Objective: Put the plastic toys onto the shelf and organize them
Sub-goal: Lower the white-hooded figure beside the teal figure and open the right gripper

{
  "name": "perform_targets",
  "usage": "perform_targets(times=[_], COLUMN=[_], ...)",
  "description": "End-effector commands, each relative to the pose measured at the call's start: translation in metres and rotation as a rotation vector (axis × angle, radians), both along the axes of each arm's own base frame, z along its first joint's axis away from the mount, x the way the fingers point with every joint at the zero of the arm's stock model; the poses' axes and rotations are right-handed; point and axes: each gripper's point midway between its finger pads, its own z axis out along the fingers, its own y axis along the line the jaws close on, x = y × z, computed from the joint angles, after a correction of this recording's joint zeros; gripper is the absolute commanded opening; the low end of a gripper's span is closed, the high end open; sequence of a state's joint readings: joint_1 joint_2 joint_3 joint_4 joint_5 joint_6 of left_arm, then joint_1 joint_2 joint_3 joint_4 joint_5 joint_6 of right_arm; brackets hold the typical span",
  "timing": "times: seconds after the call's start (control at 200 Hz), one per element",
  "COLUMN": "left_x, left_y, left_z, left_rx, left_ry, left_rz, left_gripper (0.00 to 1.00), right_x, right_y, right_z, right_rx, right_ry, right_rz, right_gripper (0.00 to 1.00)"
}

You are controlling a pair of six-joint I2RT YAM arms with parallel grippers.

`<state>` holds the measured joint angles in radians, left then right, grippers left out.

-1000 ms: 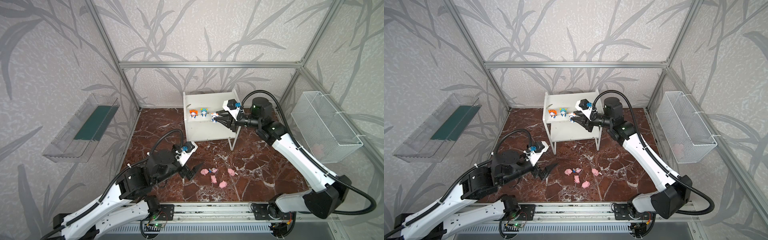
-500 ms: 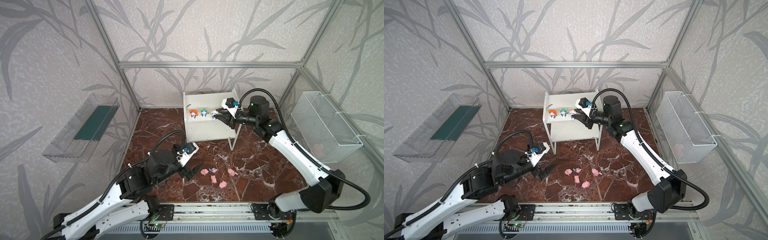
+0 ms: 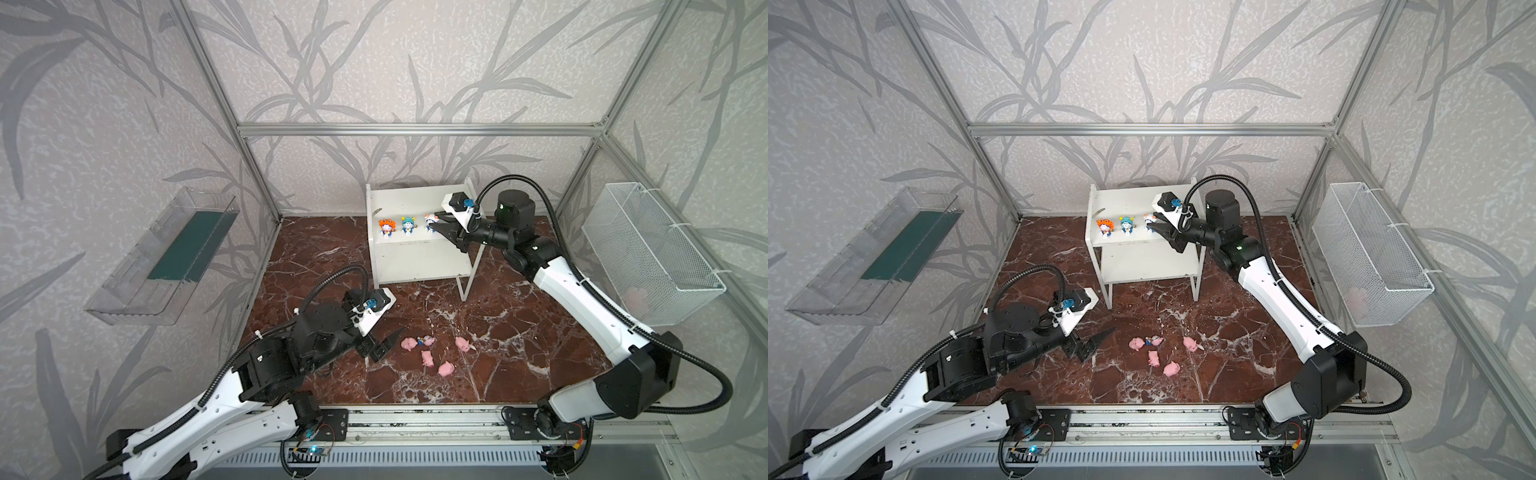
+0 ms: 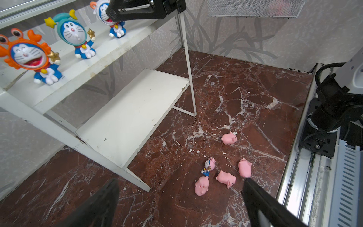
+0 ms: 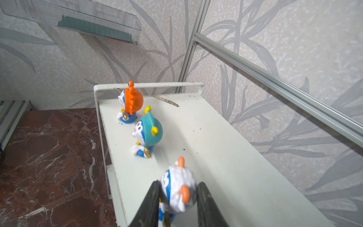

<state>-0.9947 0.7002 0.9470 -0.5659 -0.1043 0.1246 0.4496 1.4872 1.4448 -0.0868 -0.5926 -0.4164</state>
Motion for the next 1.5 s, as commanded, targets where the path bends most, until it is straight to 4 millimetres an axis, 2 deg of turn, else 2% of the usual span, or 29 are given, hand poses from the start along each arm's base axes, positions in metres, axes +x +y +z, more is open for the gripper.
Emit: perform_targets(times=[0.0, 0.27, 0.965, 1.275, 1.494], left_x=[0.0, -0.001, 0.0, 0.001, 0.001], left_y=[0.002, 0.002, -0.001, -0.001, 0.0], left_z=[0.0, -0.002, -0.001, -0.002, -0.003], left_rx=[0.006, 0.004, -0.005, 0.001, 0.0], left_ry=[-0.026, -0.026, -0.019, -0.022, -0.021], left_rz=[-0.005, -0.006, -0.008, -0.004, -0.004], left_gripper=[0.99, 0.99, 0.99, 0.99, 0.99], right_x=[0.006, 0.001, -0.009, -0.015, -0.012], right_y=[-0.004, -0.007, -0.028, -0.028, -0.029], right_z=[0.012, 0.012, 0.019, 0.009, 0.003], right_rx=[0.005, 0.006, 0.004, -0.023, -0.041], right_ry=[-0.047, -0.051, -0.063, -0.031, -0.001], right_rz=[-0.022, -0.033, -0.07, -0.047, -0.058], right_gripper=[0.22, 0.32, 0.42, 0.45, 0.46])
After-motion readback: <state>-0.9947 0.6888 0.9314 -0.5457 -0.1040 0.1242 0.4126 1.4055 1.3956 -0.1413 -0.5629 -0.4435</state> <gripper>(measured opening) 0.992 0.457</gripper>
